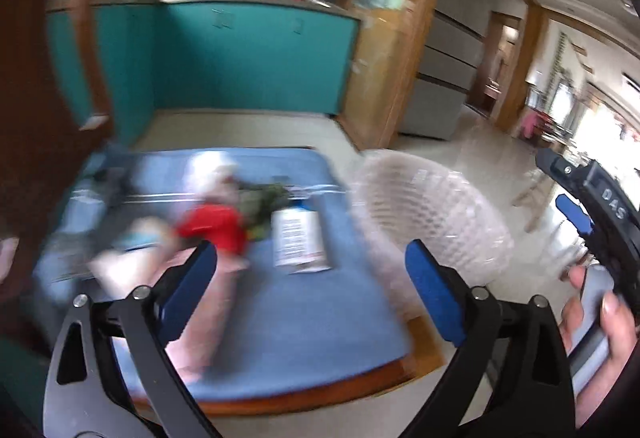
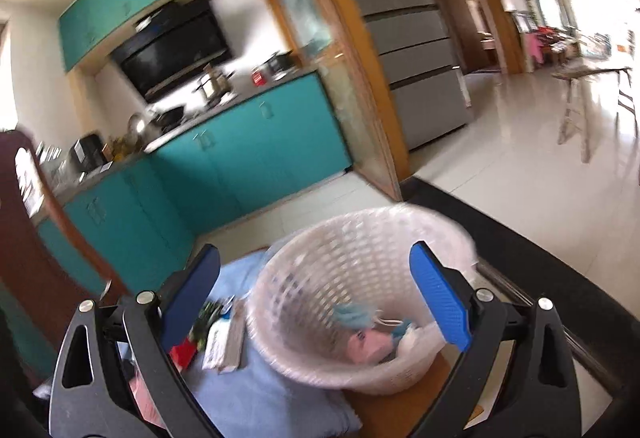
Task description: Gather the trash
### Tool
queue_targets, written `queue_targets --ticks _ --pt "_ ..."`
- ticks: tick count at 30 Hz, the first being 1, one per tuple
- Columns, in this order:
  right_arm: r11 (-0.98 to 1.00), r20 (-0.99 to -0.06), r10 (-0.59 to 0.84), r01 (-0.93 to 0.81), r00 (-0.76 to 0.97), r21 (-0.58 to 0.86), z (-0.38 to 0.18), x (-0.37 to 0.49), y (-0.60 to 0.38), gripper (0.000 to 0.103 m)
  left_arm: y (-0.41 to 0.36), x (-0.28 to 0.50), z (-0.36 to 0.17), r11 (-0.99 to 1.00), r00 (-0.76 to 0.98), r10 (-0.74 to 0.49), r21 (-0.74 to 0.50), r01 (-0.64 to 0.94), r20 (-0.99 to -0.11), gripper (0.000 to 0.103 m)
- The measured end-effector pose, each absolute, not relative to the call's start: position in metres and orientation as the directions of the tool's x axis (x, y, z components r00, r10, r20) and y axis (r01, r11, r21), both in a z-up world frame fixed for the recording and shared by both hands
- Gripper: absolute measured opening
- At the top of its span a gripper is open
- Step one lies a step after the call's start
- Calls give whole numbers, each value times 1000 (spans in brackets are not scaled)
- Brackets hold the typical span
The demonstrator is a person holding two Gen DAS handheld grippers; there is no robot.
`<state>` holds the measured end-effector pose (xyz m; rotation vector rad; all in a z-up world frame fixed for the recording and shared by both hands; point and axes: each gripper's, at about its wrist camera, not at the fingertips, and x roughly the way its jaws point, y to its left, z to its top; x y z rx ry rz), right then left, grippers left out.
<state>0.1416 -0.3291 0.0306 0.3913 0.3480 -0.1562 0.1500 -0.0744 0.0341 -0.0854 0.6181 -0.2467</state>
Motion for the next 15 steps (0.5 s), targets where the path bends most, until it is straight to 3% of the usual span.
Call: queue_targets --ticks 3,8,15 --pt "951 -383 -5 122 924 283 27 142 -287 93 -21 125 31 987 825 -149 -128 93 -545 99" --pt "980 -411 81 2 908 198 21 136 -231 93 46 111 7 986 782 -51 -154 -58 -621 99" --pt "986 -444 111 -42 889 162 13 137 -204 93 63 112 11 989 794 -10 -123 -81 -608 99"
